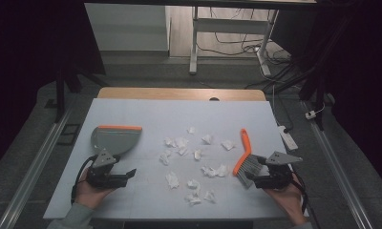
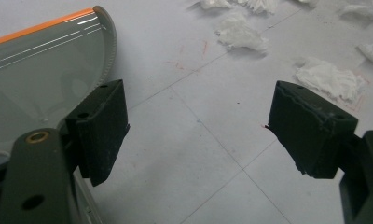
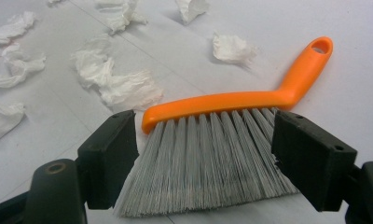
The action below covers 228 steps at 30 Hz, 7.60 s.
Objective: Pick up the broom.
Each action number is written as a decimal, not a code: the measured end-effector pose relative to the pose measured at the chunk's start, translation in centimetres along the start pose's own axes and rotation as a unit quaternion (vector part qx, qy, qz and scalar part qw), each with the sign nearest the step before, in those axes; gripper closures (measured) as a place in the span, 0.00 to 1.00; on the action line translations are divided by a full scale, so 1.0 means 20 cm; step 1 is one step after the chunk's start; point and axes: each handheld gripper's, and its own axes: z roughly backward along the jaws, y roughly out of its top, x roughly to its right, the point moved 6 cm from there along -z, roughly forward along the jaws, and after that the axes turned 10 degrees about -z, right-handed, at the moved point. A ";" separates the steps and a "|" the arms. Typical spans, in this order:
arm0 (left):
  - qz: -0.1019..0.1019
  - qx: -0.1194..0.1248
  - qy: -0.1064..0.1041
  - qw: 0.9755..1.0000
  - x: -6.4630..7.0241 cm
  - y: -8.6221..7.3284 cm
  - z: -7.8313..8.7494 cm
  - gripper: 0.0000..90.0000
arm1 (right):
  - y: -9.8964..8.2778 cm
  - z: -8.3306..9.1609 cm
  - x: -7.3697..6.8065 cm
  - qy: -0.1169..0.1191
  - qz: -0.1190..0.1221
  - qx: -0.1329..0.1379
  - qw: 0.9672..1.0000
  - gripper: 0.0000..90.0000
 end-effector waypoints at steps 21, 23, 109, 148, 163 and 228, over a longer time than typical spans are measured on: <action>-0.008 0.001 -0.004 1.000 0.02 0.01 -0.01 0.23 | 0.00 0.00 -0.02 -0.010 -0.011 -0.021 1.000 0.24; -0.009 0.001 -0.005 1.000 0.02 0.01 -0.01 0.23 | 0.00 0.00 -0.02 -0.016 -0.012 -0.031 0.999 0.26; -0.024 -0.003 -0.012 1.000 0.05 0.00 -0.02 0.25 | 0.26 -0.44 0.25 -0.206 -0.205 -0.262 0.920 0.79; -0.027 0.010 -0.014 0.999 0.07 0.04 -0.03 0.26 | 0.48 -0.01 0.23 -0.039 -0.233 -0.055 0.970 0.79; -0.062 0.035 -0.037 0.997 0.24 0.27 -0.09 0.26 | 0.59 0.03 0.11 0.036 -0.228 0.020 0.973 0.79; -0.052 0.109 -0.057 0.991 0.59 0.73 -0.46 0.72 | 0.75 -0.30 -0.46 0.123 -0.261 0.163 0.943 0.79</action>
